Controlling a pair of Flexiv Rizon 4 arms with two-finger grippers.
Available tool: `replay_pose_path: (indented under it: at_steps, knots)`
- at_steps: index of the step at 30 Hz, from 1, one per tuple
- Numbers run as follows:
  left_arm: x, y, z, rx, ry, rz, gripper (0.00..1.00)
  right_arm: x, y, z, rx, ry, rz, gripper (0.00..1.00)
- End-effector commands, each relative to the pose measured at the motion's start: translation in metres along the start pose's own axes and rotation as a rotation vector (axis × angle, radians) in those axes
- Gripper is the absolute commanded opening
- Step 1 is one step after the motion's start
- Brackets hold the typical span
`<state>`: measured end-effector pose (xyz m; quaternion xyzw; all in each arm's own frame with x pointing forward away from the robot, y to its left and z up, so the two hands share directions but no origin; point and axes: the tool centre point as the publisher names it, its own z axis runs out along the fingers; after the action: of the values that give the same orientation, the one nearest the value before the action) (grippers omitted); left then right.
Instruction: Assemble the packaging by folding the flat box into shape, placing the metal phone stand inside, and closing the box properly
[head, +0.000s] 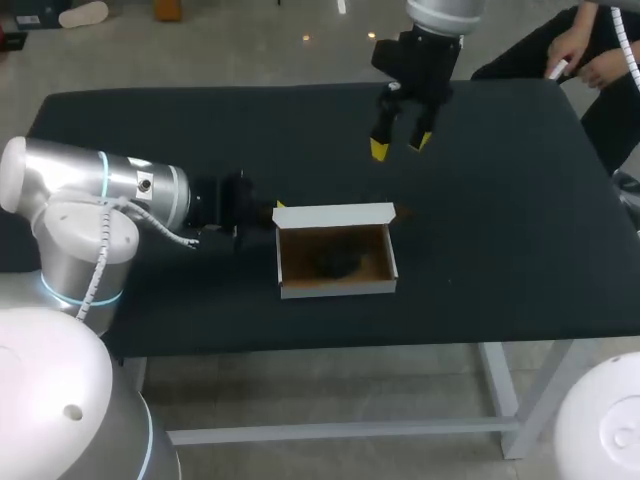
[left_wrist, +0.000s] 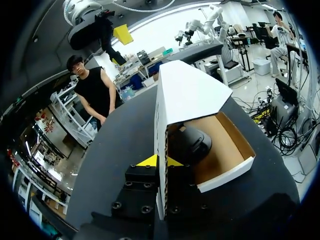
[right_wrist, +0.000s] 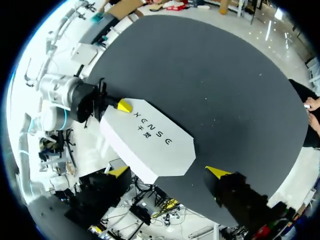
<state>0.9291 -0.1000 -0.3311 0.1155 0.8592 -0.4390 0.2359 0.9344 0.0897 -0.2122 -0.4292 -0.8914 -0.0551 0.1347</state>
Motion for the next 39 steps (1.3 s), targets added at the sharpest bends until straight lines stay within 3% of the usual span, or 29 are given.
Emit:
replay_pose_path:
  at_steps: [1,19,21,28,32,39]
  knots:
    - [0.010,0.006,0.004,-0.021,-0.027,0.021,0.00,-0.005,-0.012,0.007,0.084,-0.078,0.414,1.00]
    - [0.010,0.006,0.004,-0.021,-0.027,0.021,0.00,-0.005,-0.012,0.007,0.084,-0.078,0.414,1.00]
    - [0.010,0.006,0.004,-0.021,-0.027,0.021,0.00,-0.001,-0.011,0.008,0.088,-0.045,0.416,1.00]
    - [0.015,0.009,0.003,0.006,-0.055,0.046,0.00,0.004,-0.016,0.020,0.162,0.001,0.557,1.00]
    - [0.020,0.012,0.005,0.016,-0.079,0.070,0.00,0.006,-0.022,0.026,0.200,0.068,0.566,1.00]
    - [0.029,0.015,0.004,0.035,-0.108,0.128,0.00,0.013,-0.025,0.041,0.255,0.084,0.585,1.00]
